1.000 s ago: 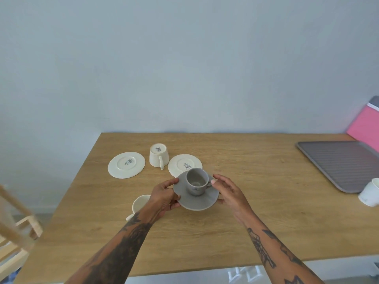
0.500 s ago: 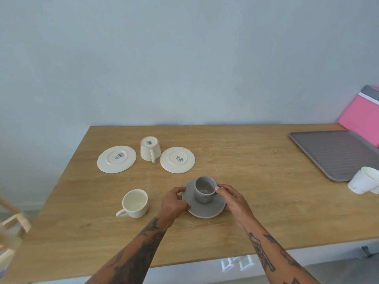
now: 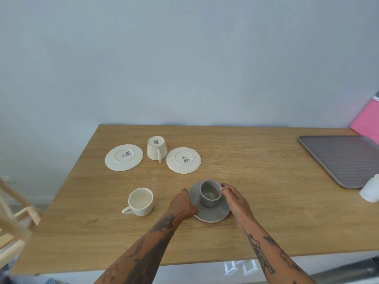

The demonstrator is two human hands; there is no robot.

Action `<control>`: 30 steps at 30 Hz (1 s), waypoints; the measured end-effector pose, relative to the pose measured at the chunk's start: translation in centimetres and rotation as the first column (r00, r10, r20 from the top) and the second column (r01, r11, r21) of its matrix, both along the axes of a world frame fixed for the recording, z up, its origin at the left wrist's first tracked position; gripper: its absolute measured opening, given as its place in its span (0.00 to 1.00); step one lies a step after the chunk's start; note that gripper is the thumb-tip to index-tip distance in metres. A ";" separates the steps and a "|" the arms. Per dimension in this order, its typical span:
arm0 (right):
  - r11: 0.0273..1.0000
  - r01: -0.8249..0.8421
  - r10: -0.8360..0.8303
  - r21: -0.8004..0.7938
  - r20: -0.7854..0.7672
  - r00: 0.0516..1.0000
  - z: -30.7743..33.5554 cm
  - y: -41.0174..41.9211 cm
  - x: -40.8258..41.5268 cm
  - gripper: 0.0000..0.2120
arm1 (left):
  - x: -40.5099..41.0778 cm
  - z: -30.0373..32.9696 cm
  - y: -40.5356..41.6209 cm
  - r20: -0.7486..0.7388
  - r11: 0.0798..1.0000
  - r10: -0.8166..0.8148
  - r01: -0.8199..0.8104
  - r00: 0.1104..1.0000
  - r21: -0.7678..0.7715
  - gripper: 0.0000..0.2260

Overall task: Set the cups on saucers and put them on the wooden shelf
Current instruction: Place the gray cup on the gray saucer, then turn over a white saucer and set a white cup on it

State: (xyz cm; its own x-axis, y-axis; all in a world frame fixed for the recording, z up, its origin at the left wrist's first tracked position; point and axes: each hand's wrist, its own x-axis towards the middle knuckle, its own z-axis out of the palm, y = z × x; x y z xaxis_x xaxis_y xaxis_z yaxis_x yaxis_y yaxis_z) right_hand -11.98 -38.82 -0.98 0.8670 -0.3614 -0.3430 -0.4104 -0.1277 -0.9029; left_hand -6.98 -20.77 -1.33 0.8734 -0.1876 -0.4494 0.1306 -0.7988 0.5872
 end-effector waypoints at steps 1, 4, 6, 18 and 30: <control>1.000 0.009 -0.009 -0.012 -0.005 1.000 0.1 0.1 0.0 0.13 | 0.0 -0.1 0.1 0.000 1.000 0.001 -0.001 1.000 -0.016 0.27; 0.999 0.031 -0.031 -0.039 -0.006 1.000 0.2 0.1 0.2 0.05 | 0.2 -0.4 0.6 0.011 0.999 -0.006 0.006 1.000 -0.054 0.27; 0.998 0.031 -0.033 -0.060 -0.020 0.999 0.0 -0.1 0.4 0.04 | 0.4 -0.3 1.2 0.026 0.998 -0.012 0.014 1.000 -0.062 0.28; 0.953 0.189 -0.177 -0.236 0.070 0.982 5.9 1.4 5.4 0.05 | 5.9 6.7 9.4 0.135 0.863 0.274 -0.182 0.952 -0.472 0.12; 0.968 -0.060 0.021 -0.243 -0.160 0.987 5.2 5.5 16.0 0.18 | 12.7 5.4 8.7 -0.053 0.829 0.326 -0.312 0.944 -0.465 0.03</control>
State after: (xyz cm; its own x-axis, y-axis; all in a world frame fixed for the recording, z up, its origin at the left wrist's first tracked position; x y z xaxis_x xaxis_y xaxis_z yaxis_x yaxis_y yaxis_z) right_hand 3.99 -33.35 4.27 0.8259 -0.4174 -0.3792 -0.5328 -0.3576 -0.7669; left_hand 5.70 -12.09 4.07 0.9314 -0.0754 -0.3562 0.3093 -0.3523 0.8833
